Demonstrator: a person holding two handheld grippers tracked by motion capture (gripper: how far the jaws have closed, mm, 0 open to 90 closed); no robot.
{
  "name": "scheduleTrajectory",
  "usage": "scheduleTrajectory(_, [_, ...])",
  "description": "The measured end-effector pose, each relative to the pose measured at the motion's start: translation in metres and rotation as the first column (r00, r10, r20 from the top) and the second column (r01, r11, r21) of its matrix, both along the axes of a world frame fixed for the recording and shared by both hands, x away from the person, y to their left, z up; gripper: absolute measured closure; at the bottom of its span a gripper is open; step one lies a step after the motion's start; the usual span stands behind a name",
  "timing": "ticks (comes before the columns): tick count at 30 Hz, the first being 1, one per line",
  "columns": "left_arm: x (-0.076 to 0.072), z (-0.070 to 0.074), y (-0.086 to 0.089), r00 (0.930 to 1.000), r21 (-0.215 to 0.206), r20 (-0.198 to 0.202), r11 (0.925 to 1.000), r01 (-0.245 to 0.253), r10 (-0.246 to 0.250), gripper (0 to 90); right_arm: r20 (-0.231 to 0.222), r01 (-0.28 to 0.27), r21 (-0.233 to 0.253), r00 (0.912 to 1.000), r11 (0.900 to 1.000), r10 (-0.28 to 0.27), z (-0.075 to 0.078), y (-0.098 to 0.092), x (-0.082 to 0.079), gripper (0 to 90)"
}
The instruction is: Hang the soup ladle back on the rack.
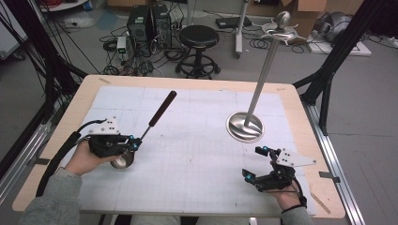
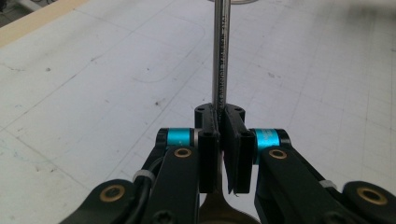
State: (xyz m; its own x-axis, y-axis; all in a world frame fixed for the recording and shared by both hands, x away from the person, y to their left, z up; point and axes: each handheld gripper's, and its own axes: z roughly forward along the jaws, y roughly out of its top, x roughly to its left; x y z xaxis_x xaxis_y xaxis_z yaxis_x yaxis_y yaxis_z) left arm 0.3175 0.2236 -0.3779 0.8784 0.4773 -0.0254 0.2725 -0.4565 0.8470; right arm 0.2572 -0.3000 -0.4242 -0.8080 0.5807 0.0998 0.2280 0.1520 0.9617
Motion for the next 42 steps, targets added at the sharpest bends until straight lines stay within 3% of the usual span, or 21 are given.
scheduleTrajectory(7, [-0.003, -0.001, -0.006, 0.9997, -0.064, 0.010, 0.9977, -0.019, 0.020, 84.4, 0.000, 0.000, -0.001, 1.0000, 1.000, 0.000, 0.000, -0.001, 0.000, 0.5])
scheduleTrajectory(12, [-0.005, -0.001, -0.011, 0.9991, -0.075, 0.029, 0.9967, -0.030, 0.032, 84.4, 0.005, 0.001, -0.001, 1.0000, 1.000, -0.001, 0.000, -0.001, 0.000, 0.5])
scheduleTrajectory(17, [-0.008, 0.003, -0.014, 0.9967, -0.134, 0.030, 0.9885, -0.071, 0.075, 84.4, -0.003, 0.002, 0.004, 1.0000, 1.000, -0.002, 0.001, -0.001, -0.001, 0.5])
scheduleTrajectory(21, [-0.010, 0.008, -0.014, 0.9937, -0.169, 0.052, 0.9817, -0.089, 0.099, 84.4, 0.004, 0.001, 0.001, 1.0000, 1.000, -0.001, 0.001, -0.001, 0.000, 0.5])
scheduleTrajectory(28, [-0.016, 0.015, -0.018, 0.9889, -0.189, 0.083, 0.9763, -0.106, 0.123, 84.4, 0.000, 0.002, -0.001, 1.0000, 1.000, -0.002, 0.000, -0.001, 0.000, 0.5])
scheduleTrajectory(34, [-0.027, 0.026, -0.039, 0.9861, -0.203, 0.140, 0.9775, -0.059, 0.089, 84.4, 0.003, 0.000, -0.001, 1.0000, 1.000, 0.000, 0.001, -0.001, 0.000, 0.5])
scheduleTrajectory(42, [-0.031, 0.032, -0.070, 0.9865, -0.209, 0.157, 0.9778, -0.011, 0.045, 84.4, 0.002, -0.001, 0.001, 1.0000, 1.000, 0.001, 0.001, -0.001, 0.000, 0.5])
